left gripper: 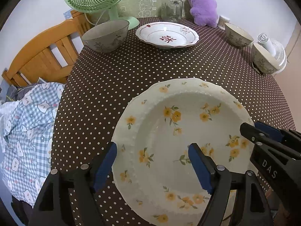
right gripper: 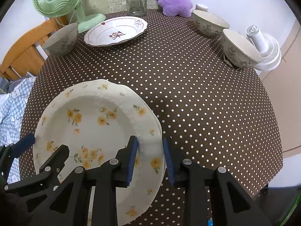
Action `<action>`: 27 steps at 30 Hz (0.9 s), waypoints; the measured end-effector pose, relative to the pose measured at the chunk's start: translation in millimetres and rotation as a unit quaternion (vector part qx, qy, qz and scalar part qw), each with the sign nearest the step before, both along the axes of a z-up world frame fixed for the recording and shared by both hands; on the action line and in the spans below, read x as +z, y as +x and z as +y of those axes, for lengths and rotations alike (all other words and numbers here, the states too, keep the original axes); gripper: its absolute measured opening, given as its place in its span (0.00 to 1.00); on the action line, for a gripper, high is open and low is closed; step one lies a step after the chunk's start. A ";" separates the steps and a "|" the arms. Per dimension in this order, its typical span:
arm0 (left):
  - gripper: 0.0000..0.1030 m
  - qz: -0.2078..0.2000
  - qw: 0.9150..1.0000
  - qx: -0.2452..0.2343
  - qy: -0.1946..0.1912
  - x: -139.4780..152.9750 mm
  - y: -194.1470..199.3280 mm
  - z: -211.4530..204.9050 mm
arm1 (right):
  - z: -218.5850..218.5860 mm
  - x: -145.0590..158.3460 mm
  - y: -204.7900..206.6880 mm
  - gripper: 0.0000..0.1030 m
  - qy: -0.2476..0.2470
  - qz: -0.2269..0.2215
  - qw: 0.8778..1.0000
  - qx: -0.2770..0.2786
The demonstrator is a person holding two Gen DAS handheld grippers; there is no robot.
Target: Organize plates and bowls
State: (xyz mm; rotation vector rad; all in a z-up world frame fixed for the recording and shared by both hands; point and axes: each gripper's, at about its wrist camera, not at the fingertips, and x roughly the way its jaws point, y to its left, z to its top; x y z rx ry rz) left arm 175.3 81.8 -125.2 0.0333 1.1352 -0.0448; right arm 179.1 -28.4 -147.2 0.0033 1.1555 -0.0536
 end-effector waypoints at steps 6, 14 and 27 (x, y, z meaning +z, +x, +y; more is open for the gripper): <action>0.86 -0.016 1.000 -0.024 -0.011 13.0 1.3 -1.1 | -0.9 12.1 -2.0 0.36 0.010 -0.009 1.000 -0.003; 0.94 -0.042 0.999 -0.012 -0.015 38.0 12.2 6.8 | -7.6 41.8 6.9 0.68 0.033 -0.043 0.998 -0.025; 0.95 -0.092 0.996 0.019 -0.012 66.1 45.2 -4.3 | -10.5 78.9 45.0 0.70 0.048 -0.097 0.994 0.011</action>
